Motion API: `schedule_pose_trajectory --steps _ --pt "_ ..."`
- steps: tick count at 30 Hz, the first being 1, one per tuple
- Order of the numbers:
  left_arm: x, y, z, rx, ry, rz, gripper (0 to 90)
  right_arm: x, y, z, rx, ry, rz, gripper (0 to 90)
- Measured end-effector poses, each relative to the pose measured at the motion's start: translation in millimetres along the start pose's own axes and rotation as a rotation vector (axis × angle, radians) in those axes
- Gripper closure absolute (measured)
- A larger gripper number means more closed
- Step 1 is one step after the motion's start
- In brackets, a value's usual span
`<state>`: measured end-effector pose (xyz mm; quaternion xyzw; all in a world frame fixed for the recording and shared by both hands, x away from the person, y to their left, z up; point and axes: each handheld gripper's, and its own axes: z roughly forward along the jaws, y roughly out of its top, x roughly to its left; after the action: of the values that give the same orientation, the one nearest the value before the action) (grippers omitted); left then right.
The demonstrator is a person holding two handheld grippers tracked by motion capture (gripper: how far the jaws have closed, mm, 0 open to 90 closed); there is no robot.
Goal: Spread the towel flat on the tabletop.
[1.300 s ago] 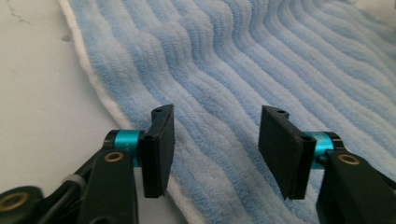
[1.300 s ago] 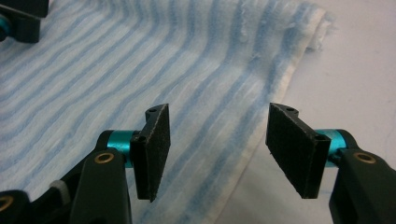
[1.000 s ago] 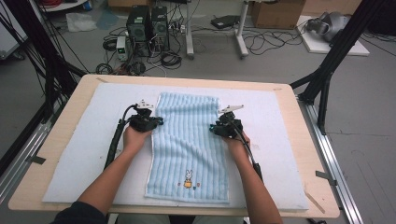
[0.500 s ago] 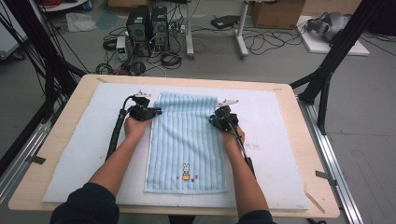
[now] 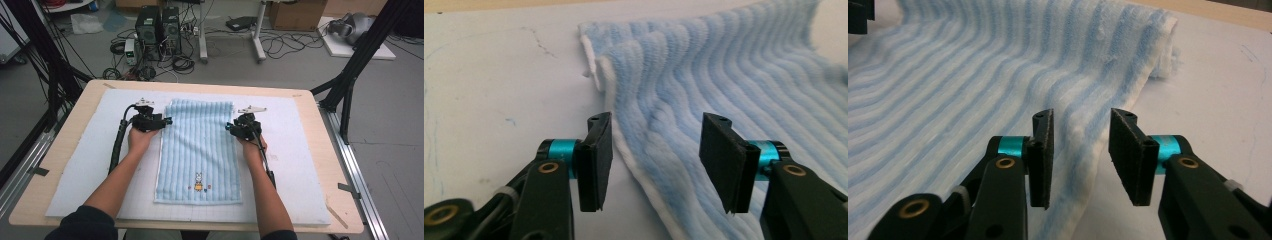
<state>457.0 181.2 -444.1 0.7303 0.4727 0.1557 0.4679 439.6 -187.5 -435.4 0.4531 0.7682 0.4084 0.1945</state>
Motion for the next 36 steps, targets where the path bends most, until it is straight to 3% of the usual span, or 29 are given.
schedule_pose_trajectory --steps 10,12,15,21,26,27,31,33,36 --pt "-15.8 -18.9 -35.6 -0.028 -0.049 0.06 43.3 9.2 -19.3 -35.6 -0.021 0.04 -0.049 57.7" --pt "-21.3 -25.5 -42.4 -0.02 -0.048 0.075 43.3 11.7 -22.7 -40.3 0.012 0.046 -0.051 57.3" --pt "-27.9 -32.5 -50.2 -0.01 -0.057 0.076 43.3 19.9 -27.8 -48.9 -0.001 0.053 -0.075 57.2" --pt "-41.5 -47.7 -70.4 -0.01 -0.064 0.081 44.3 36.0 -44.8 -63.7 0.023 0.085 -0.09 58.9" --pt "-48.1 -61.7 -81.9 -0.015 -0.06 0.068 44.3 47.1 -62.2 -64.8 0.089 0.123 -0.102 64.1" --pt "-49.8 -64.4 -83.8 -0.009 -0.059 0.07 44.3 49.3 -65.1 -62.8 0.11 0.109 -0.108 65.0" --pt "-55.5 -72.9 -90.4 0.001 -0.061 0.067 44.2 53.2 -66.2 -63.1 0.092 -0.001 -0.118 64.6" --pt "-59.1 -77.2 -94.7 0.006 -0.063 0.069 44.1 55.1 -67.6 -64.9 0.084 -0.009 -0.091 63.8" --pt "-64.0 -84.4 -100.2 0.019 -0.072 0.082 45.1 61.1 -73.3 -74.1 0.056 0.015 -0.105 61.9"
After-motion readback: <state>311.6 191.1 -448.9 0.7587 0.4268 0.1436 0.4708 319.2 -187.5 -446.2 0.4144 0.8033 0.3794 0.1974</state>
